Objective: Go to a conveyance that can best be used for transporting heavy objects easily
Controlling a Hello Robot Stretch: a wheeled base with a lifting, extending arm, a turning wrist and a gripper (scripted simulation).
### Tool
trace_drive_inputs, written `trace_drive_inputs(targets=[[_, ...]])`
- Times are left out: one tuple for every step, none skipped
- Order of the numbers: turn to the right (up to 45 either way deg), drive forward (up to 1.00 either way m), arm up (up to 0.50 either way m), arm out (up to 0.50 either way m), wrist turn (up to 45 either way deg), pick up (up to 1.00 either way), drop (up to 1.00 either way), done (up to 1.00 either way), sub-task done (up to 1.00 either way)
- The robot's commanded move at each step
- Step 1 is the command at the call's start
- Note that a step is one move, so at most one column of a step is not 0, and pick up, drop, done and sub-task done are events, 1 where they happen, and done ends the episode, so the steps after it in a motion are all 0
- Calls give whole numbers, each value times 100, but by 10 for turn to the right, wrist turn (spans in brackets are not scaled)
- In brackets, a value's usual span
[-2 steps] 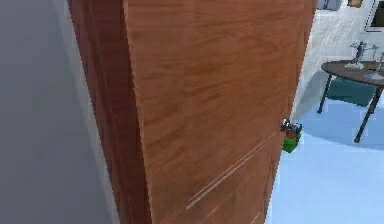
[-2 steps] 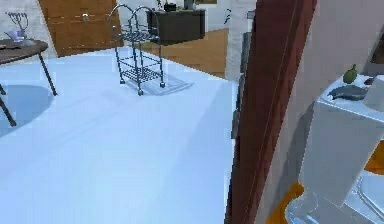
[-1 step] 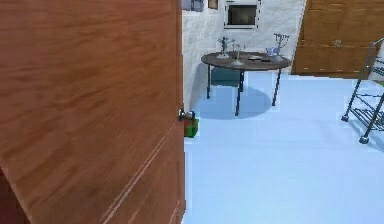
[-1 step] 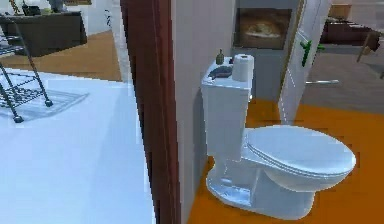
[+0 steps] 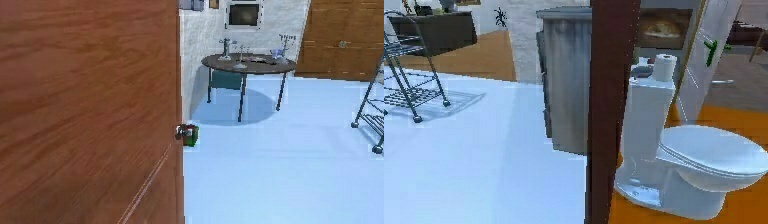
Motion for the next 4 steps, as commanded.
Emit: trace_drive_inputs(targets=[[360, 0, 0, 0, 0, 0, 0, 0, 0], [0, 30, 0, 0, 0, 0, 0, 0, 0], [30, 0, 0, 0, 0, 0, 0, 0, 0], [0, 100, 0, 0, 0, 0, 0, 0, 0]])
